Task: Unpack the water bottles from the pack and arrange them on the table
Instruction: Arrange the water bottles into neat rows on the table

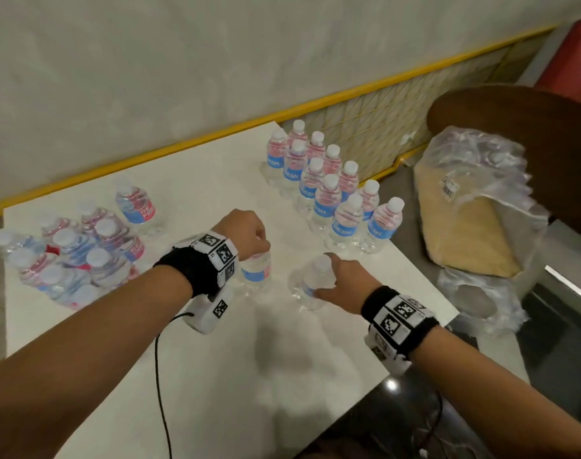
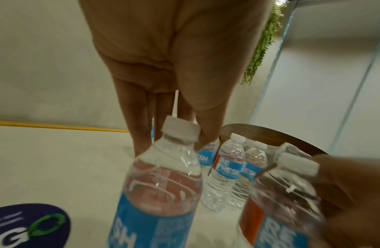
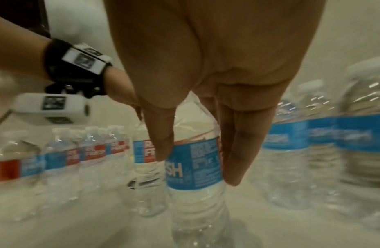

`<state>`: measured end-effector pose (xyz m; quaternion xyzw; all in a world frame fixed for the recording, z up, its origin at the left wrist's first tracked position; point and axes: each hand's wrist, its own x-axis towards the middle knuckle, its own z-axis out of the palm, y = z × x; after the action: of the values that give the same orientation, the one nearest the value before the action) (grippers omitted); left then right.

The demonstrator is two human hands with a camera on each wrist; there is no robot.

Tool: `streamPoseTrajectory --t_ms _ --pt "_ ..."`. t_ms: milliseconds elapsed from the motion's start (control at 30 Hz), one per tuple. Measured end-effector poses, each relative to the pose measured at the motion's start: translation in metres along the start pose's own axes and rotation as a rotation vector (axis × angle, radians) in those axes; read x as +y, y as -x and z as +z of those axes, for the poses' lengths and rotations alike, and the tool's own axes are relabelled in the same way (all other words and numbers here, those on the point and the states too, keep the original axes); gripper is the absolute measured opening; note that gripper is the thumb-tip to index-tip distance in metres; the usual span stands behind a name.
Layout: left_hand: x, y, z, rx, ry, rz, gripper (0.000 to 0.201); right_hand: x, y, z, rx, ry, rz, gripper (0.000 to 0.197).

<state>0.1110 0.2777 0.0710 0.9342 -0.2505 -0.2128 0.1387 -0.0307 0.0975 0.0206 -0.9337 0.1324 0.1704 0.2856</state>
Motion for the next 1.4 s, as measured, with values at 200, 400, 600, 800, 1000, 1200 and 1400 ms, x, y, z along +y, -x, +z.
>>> streamPoseTrajectory --t_ms 200,400,600,800,1000,1200,1400 --pt "0.004 -0.01 0.033 -0.027 -0.003 -0.035 0.033 0.025 -0.005 -0.05 0.099 0.11 -0.002 0.075" --pt "0.0 -0.012 0.036 -0.048 0.081 -0.102 0.049 0.026 -0.011 -0.068 0.146 0.141 -0.066 0.031" --pt "0.004 -0.01 0.038 -0.026 0.086 -0.105 0.049 0.022 -0.02 -0.092 0.152 0.27 0.088 0.034" --pt "0.006 -0.01 0.038 -0.012 0.092 -0.094 0.049 0.029 -0.023 -0.099 0.135 0.286 0.107 0.042" --pt "0.01 -0.011 0.037 -0.017 0.069 -0.085 0.05 0.035 -0.033 -0.103 0.222 0.337 0.137 0.028" --pt "0.008 -0.008 0.038 -0.036 0.071 -0.078 0.052 0.034 -0.04 -0.105 0.237 0.368 0.192 0.031" --pt "-0.002 0.007 0.032 -0.176 0.148 -0.032 0.084 0.035 -0.034 -0.105 0.237 0.317 0.187 0.038"
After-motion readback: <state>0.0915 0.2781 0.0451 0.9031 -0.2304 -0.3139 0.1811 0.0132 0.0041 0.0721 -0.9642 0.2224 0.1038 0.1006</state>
